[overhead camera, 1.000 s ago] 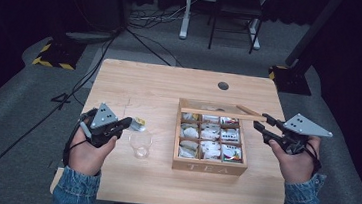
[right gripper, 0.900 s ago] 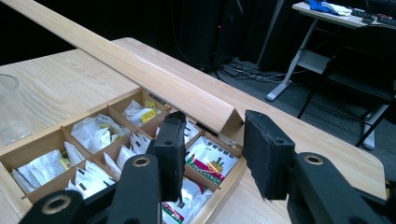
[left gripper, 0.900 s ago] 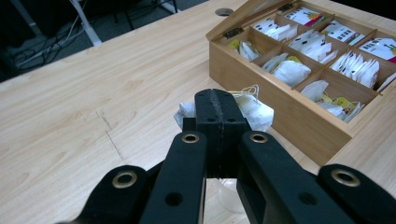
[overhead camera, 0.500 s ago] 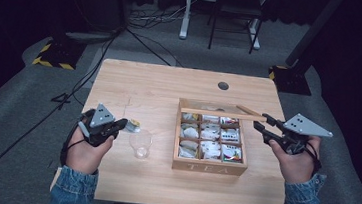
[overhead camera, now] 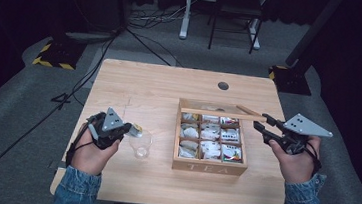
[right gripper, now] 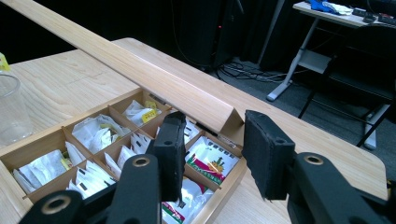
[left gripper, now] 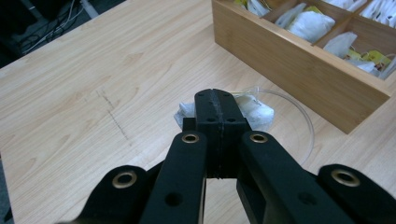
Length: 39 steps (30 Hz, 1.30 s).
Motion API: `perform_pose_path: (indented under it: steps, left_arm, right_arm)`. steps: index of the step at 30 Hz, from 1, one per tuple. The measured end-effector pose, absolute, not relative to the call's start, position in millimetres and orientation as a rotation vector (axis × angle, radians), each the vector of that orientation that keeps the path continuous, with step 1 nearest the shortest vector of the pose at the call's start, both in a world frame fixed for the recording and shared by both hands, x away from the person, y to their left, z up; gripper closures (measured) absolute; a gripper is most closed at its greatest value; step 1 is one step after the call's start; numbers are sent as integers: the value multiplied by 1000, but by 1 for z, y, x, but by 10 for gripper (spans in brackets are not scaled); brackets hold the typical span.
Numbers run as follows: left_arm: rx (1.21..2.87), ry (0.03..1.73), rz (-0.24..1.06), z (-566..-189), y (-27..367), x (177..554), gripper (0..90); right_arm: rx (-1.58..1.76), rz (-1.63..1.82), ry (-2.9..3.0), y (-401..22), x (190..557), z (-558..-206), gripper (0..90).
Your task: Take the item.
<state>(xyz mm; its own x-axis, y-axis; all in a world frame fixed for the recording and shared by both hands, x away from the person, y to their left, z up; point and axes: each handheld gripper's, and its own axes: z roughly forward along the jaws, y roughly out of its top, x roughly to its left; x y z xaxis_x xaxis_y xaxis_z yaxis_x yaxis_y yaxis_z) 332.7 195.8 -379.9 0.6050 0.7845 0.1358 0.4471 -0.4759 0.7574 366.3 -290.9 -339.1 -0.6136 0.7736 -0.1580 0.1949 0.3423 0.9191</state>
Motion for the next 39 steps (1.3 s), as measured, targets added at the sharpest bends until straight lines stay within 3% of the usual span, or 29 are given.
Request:
perform_pose_path:
  steps: [23, 25, 32, 34, 39]
  left_arm:
    - [2242, 921, 570, -390, 181, 337, 900]
    - [2220, 924, 571, -390, 180, 337, 816]
    - [2153, 942, 576, -388, 185, 337, 660]
    - [2116, 963, 580, -388, 189, 338, 573]
    - [2012, 1041, 574, -388, 207, 340, 468]
  right_arm:
    - [845, 1266, 2017, -291, 366, -339, 599]
    - [845, 1266, 2017, -291, 366, -339, 599]
    - [846, 1268, 2018, -291, 366, -339, 599]
    - [846, 1267, 2018, -291, 366, -339, 599]
    - [846, 1269, 2021, -291, 367, -339, 599]
